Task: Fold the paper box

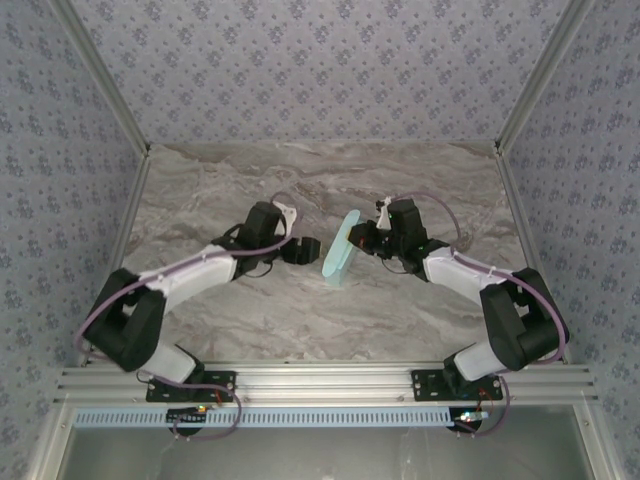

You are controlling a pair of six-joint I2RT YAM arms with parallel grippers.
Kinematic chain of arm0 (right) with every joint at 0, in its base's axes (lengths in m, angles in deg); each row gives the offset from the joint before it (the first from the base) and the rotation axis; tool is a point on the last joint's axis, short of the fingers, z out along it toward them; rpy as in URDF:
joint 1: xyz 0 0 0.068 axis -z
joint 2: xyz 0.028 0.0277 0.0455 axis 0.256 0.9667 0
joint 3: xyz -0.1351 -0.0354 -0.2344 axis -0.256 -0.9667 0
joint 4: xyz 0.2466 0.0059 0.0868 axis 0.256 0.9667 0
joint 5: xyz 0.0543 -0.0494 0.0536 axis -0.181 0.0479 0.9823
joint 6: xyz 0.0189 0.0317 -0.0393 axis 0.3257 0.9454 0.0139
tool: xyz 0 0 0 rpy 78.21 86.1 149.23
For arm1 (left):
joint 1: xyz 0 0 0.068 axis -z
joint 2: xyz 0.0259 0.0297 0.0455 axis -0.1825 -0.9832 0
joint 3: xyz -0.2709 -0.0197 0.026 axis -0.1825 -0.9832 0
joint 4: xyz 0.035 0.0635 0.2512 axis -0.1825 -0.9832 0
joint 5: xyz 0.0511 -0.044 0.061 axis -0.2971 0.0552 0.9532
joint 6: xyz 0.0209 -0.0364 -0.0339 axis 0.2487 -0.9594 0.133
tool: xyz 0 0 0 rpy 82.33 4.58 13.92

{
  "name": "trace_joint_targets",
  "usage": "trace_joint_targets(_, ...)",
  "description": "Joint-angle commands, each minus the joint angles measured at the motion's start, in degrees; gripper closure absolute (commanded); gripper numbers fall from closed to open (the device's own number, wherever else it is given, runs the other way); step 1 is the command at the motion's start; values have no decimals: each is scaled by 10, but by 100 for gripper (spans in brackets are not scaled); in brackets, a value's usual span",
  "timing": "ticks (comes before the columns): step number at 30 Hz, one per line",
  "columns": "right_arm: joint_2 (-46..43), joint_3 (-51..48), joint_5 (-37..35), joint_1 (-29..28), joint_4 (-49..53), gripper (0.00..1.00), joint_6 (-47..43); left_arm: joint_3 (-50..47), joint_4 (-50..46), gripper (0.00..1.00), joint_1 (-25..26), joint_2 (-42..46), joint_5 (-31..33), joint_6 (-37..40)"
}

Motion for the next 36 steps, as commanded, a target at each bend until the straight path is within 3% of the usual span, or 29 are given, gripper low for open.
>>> trace_joint_targets(1, 19, -3, -29, -5, 51, 93, -26, -38, 79, 17, 41, 50, 28, 9)
trace_joint_targets(7, 21, -4, -28, -6, 42, 93, -25, -23, 91, 12, 113, 20, 75, 56)
trace_joint_targets(17, 19, -4, -23, -4, 40, 93, -23, 16, 117, 13, 150, -68, 115, 110)
trace_joint_targets(22, 19, -3, -24, -4, 38, 93, -23, 16, 142, 22, 153, -89, 130, 114)
trace_joint_targets(29, 11, -5, -20, -1, 36, 92, -23, 15, 143, 42, 153, -98, 138, 132)
trace_joint_targets(32, -6, -2, -12, 7, 37, 86, -31, 9, 138, 52, 151, -89, 145, 147)
trace_joint_targets(36, -34, 31, 23, 9, 61, 71, -82, 3, 126, 60, 142, -77, 142, 172)
